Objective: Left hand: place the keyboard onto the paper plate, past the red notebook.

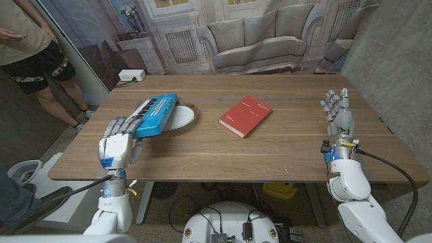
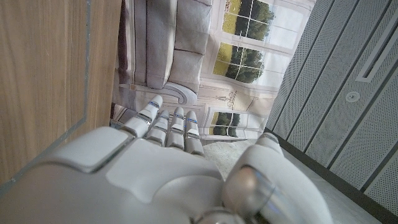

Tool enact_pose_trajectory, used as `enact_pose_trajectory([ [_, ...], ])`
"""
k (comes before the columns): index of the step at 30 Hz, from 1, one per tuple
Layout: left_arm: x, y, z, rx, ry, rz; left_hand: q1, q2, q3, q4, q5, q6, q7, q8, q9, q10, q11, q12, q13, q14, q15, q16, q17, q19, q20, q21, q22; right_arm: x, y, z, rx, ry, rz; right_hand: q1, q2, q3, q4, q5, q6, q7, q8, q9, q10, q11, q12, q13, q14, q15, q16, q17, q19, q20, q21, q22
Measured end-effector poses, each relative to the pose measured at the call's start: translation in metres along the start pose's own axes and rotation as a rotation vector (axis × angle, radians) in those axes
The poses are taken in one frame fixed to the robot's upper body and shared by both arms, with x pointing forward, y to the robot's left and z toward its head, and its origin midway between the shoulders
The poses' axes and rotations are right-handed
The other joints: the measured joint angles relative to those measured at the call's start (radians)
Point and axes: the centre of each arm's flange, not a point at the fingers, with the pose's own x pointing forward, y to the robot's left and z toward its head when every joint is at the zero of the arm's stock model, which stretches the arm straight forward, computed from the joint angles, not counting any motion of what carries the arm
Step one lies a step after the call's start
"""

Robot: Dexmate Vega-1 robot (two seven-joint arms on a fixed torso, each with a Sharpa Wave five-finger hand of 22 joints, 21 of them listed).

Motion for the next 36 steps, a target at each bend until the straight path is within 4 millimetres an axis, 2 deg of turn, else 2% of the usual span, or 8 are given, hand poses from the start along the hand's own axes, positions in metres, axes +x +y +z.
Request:
enact_pose_trajectory([
  [20, 0.03, 0.016, -0.007, 0.049, -0.079, 0.071, -0.001, -0.002, -0.002, -0.002, -0.004, 0.0, 0.0, 0.006, 0.0, 0.002, -0.002, 0.004, 0.0, 0.007, 0.0, 0.0, 0.0, 0.0, 0.0, 0.007, 0.0, -0.012, -0.006, -0.002, 0.012, 0.001, -0.017, 0.0, 0.0, -0.003, -0.003, 0.0, 0.0, 0.0, 0.0, 0.0, 0.0, 0.0, 0.0, 0.0, 0.0, 0.0, 0.0, 0.0, 0.0, 0.0, 0.0, 0.0],
  [36, 0.042, 0.012, 0.001, 0.048, -0.153, 0.072, -0.009, -0.01, -0.002, -0.002, -0.004, -0.026, -0.004, 0.006, 0.0, -0.02, -0.001, 0.003, 0.0, -0.009, 0.001, 0.0, -0.003, -0.017, -0.002, 0.007, 0.0, -0.024, -0.012, -0.003, 0.015, 0.001, -0.036, 0.0, 0.0, -0.003, -0.003, 0.0, 0.0, 0.0, 0.0, 0.0, 0.0, 0.0, 0.0, 0.0, 0.0, 0.0, 0.0, 0.0, 0.0, 0.0, 0.0, 0.0],
])
